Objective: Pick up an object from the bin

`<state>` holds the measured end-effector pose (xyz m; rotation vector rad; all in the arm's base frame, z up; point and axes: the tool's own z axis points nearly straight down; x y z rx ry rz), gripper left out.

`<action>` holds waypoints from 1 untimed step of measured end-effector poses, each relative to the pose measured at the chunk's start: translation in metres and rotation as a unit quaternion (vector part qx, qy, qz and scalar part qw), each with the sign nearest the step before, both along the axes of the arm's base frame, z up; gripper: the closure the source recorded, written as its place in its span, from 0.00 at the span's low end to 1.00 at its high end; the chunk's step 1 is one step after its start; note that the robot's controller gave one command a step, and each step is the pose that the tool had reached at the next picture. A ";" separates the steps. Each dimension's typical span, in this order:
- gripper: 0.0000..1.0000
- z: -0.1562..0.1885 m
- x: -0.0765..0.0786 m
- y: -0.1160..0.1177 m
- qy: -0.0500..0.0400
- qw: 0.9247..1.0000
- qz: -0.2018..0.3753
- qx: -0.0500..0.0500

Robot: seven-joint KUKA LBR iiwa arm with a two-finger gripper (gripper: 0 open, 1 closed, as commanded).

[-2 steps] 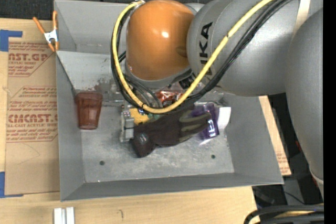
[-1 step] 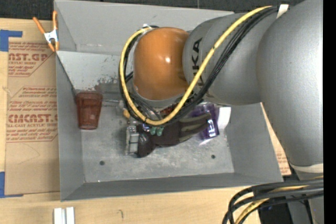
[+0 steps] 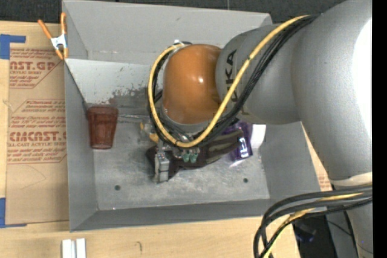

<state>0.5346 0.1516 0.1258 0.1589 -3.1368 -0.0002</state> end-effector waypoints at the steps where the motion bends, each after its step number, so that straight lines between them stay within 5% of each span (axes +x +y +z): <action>1: 0.00 -0.018 -0.011 -0.011 -0.001 0.995 0.103 0.000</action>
Offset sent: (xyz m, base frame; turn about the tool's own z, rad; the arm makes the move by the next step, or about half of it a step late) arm 0.0108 -0.0528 -0.0534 -0.2282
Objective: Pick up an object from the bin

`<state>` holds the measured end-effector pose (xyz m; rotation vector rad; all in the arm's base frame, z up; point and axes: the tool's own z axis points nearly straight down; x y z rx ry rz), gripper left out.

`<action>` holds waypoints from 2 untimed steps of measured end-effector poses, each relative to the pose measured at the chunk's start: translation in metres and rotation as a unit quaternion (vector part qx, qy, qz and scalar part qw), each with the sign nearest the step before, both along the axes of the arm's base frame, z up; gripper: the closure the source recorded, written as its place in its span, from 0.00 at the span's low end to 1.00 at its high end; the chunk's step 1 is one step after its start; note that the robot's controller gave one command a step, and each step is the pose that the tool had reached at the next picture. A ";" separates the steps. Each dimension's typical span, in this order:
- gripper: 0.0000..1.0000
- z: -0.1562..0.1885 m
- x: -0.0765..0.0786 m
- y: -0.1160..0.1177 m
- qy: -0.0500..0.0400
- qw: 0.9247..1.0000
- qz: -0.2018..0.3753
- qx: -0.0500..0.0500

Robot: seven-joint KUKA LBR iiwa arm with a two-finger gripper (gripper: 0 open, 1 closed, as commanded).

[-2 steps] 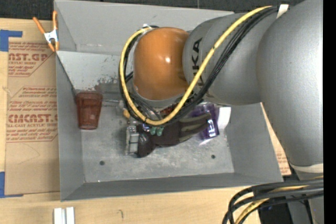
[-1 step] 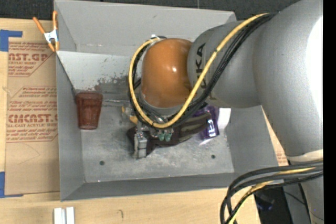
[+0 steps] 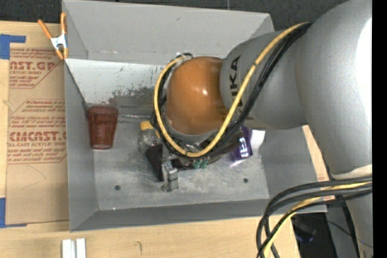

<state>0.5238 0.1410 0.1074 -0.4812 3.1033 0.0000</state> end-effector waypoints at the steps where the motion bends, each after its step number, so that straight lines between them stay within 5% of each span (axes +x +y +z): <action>1: 0.00 -0.020 0.010 -0.022 0.000 1.000 -0.024 0.001; 2: 1.00 -0.024 -0.002 -0.081 0.001 1.000 -0.026 0.001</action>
Offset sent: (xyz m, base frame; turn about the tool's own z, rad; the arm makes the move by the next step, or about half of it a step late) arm -0.0021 -0.0817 -0.0232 0.0517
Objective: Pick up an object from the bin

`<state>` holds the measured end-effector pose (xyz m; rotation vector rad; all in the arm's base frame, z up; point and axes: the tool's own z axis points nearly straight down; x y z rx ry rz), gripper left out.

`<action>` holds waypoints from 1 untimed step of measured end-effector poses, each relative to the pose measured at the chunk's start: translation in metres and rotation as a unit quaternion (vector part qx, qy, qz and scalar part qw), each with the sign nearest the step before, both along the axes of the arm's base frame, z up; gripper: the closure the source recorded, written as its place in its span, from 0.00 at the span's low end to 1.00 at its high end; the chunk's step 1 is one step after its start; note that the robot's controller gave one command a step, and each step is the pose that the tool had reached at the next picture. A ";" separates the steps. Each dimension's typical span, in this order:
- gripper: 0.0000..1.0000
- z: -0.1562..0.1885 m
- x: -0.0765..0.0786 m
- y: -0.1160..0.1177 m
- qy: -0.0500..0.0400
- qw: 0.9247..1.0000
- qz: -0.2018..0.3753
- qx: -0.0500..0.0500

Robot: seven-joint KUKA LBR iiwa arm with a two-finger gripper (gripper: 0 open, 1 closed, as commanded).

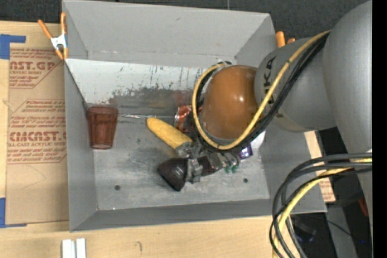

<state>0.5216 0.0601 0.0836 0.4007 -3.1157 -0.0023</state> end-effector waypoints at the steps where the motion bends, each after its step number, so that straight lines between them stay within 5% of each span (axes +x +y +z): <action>1: 1.00 0.000 0.000 0.000 0.000 1.000 0.000 0.000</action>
Offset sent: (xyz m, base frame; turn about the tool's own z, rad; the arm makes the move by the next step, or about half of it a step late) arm -0.0051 -0.0351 0.1473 0.0110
